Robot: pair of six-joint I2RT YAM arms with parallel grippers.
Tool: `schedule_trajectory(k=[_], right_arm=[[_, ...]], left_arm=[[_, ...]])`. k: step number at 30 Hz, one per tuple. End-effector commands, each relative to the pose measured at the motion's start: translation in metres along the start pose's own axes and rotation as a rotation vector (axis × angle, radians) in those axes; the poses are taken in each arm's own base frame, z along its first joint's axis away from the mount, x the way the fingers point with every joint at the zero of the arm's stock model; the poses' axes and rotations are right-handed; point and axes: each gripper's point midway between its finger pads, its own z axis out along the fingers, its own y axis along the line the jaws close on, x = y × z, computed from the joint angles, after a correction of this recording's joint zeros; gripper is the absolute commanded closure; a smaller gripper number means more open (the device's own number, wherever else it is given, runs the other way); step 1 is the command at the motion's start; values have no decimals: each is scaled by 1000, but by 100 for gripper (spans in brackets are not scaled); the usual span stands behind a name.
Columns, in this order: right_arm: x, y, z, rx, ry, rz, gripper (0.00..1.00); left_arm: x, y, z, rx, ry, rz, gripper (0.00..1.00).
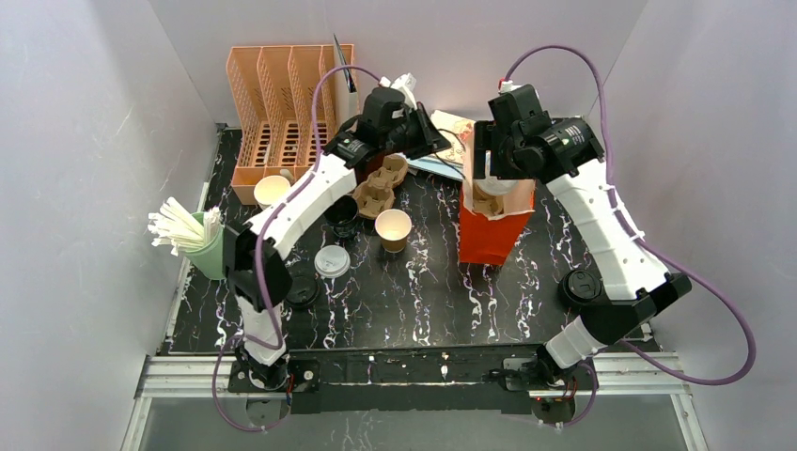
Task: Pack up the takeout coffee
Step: Adjust the takeout bag at the center of the board.
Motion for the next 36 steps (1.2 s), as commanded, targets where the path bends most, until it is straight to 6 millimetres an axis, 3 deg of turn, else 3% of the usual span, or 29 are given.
schedule_trajectory(k=[1, 9, 12, 18, 20, 24, 26, 30, 36], right_arm=[[-4, -1, -12, -39, -16, 26, 74], [-3, 31, -7, -202, 36, -41, 76], [2, 39, -3, -254, 51, -94, 76], [5, 56, -3, -358, 53, -149, 76], [7, 59, 0, -371, 65, -154, 75], [7, 61, 3, -374, 68, -153, 75], [9, 62, 5, -369, 70, -158, 75], [12, 61, 9, -345, 67, -179, 75], [17, 58, 12, -314, 66, -183, 75]], left_arm=[[-6, -39, -73, 49, -36, -56, 100], [26, -25, -119, -5, -42, -226, 100], [38, -8, -132, -66, -33, -220, 84], [36, 5, -164, -194, -29, -133, 31], [30, 11, -176, -253, -22, -120, 24], [24, 36, -192, -368, 26, -145, 22], [17, 50, -194, -415, 39, -141, 22], [8, 66, -178, -440, 119, -1, 23], [-4, 64, -129, -326, 220, 198, 18]])
